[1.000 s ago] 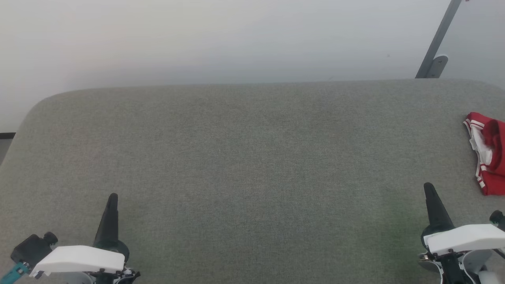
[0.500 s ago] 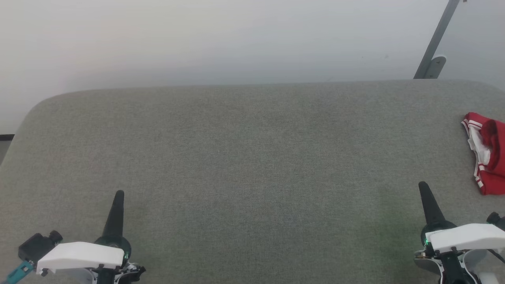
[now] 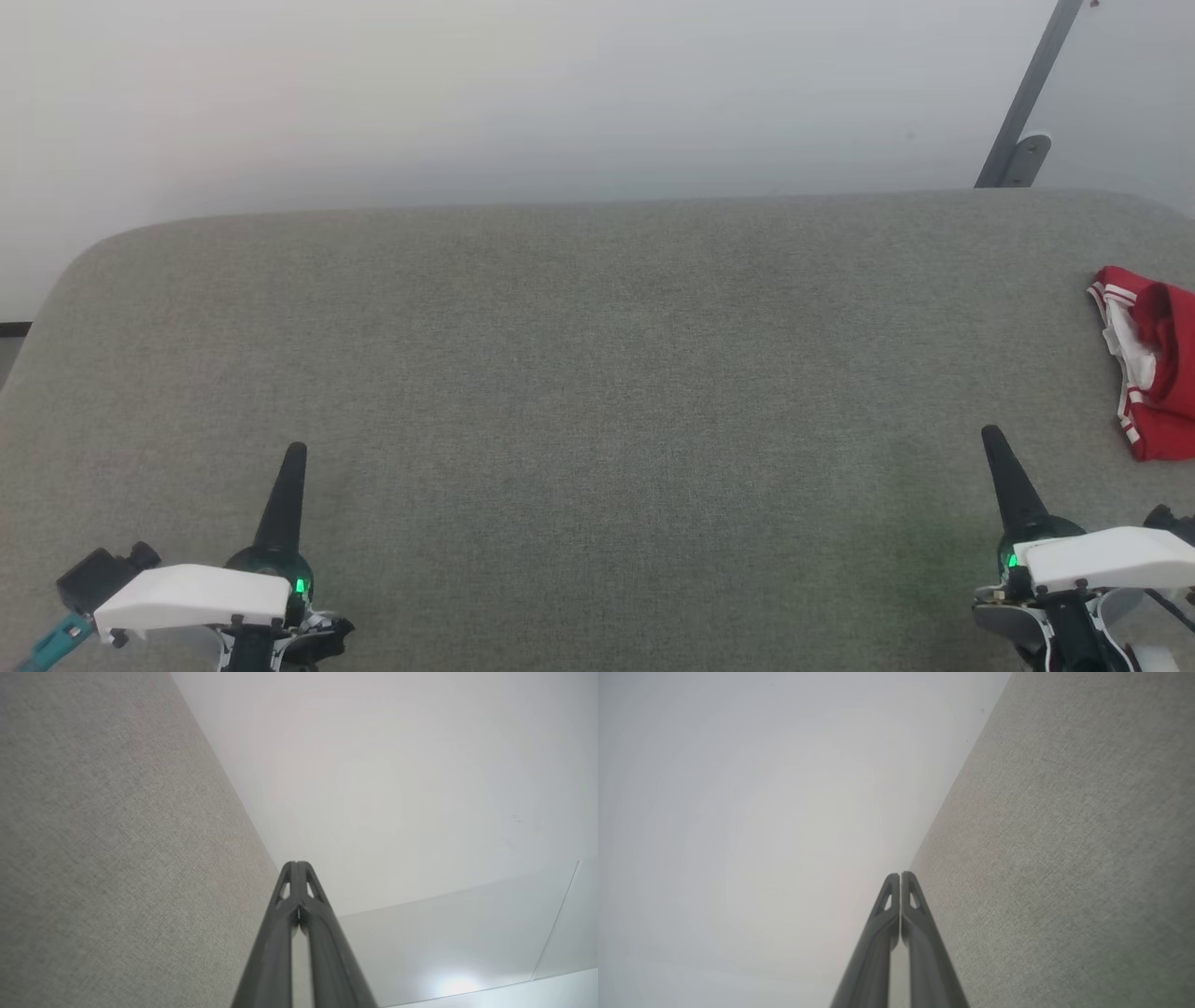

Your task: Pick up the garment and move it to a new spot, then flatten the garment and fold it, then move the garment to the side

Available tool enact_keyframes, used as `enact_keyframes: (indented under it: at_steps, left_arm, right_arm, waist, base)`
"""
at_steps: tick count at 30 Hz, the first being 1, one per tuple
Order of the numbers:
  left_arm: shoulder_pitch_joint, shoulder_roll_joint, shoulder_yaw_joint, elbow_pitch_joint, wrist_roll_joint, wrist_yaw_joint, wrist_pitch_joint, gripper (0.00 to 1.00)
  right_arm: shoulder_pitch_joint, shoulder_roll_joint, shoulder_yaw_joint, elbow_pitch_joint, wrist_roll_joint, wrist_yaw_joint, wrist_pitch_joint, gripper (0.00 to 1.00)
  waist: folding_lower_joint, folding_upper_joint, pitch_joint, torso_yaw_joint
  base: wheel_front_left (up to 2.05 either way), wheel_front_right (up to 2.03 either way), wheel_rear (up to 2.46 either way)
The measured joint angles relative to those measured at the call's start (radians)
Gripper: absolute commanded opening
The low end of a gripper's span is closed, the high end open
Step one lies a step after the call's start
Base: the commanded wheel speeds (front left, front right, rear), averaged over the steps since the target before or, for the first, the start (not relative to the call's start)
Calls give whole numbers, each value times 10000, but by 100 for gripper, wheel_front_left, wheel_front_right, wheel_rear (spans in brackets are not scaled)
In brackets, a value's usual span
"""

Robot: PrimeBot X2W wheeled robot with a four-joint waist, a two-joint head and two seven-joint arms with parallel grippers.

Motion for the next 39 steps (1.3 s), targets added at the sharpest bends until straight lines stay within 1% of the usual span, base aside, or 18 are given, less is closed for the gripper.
enact_keyframes:
  at_steps: [22,39]
  left_arm:
    - [-207,-211,-27,146,-1609,-2,483,0]
    - [-360,-330,-54,251,-2591,-2,782,0]
  right_arm:
    - [-63,211,-33,-86,1733,0,443,0]
    - [-123,318,-56,-169,2874,0,765,0]
  waist:
    - [0,0,-55,-59]
    - [0,0,-97,-104]
  base:
    - [0,0,0]
    - [0,0,0]
